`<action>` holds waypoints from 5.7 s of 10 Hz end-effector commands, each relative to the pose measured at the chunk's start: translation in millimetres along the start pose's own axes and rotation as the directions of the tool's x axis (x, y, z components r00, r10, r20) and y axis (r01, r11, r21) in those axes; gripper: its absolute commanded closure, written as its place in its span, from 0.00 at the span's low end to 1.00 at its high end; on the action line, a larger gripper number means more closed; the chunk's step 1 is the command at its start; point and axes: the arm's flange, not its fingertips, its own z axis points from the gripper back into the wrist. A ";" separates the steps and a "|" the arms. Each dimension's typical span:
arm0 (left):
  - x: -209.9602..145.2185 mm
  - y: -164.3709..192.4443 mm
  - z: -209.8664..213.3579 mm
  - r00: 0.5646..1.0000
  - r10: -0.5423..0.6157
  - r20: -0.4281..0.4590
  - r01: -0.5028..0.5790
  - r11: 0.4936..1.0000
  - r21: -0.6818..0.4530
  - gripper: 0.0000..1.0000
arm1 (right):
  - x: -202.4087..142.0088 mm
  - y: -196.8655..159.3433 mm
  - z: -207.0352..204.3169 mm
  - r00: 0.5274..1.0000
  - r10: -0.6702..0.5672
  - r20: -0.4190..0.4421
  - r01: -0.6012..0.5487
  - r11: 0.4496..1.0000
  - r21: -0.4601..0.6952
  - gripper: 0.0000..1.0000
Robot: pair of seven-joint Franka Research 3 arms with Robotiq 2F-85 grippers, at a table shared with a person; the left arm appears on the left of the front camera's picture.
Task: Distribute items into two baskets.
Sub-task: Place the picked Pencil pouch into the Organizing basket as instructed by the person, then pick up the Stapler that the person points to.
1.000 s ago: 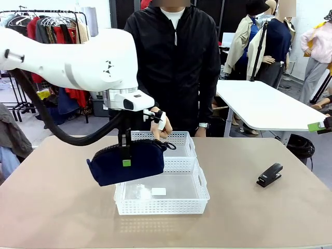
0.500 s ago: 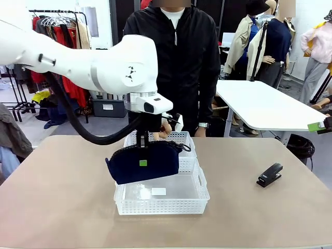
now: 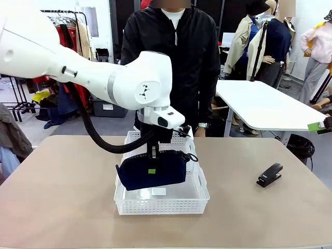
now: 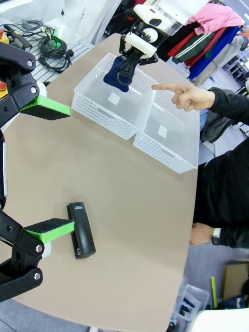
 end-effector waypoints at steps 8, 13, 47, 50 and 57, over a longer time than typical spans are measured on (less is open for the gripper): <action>26.0 4.5 -53.0 1.000 -0.014 -0.006 0.014 1.000 0.024 1.00 | 0.9 0.9 -0.6 1.000 0.003 0.009 -0.003 1.000 0.006 0.00; 30.1 7.1 -63.7 0.999 -0.037 -0.001 0.037 0.999 -0.003 1.00 | 0.9 0.9 -0.6 1.000 0.003 0.009 -0.003 1.000 0.006 0.00; -104.4 48.1 58.2 0.874 0.247 0.419 -0.249 0.967 -0.050 0.00 | 0.9 0.9 -0.6 1.000 0.003 0.009 -0.003 1.000 0.006 0.00; -181.3 46.3 54.7 0.755 0.384 0.532 -0.357 0.921 -0.159 0.00 | 0.9 0.9 -0.6 1.000 0.003 0.009 -0.003 1.000 0.006 0.00; -354.3 9.6 95.0 0.442 0.509 0.738 -0.572 0.794 -0.206 0.00 | 0.9 0.9 -0.6 1.000 0.003 0.009 -0.003 1.000 0.006 0.00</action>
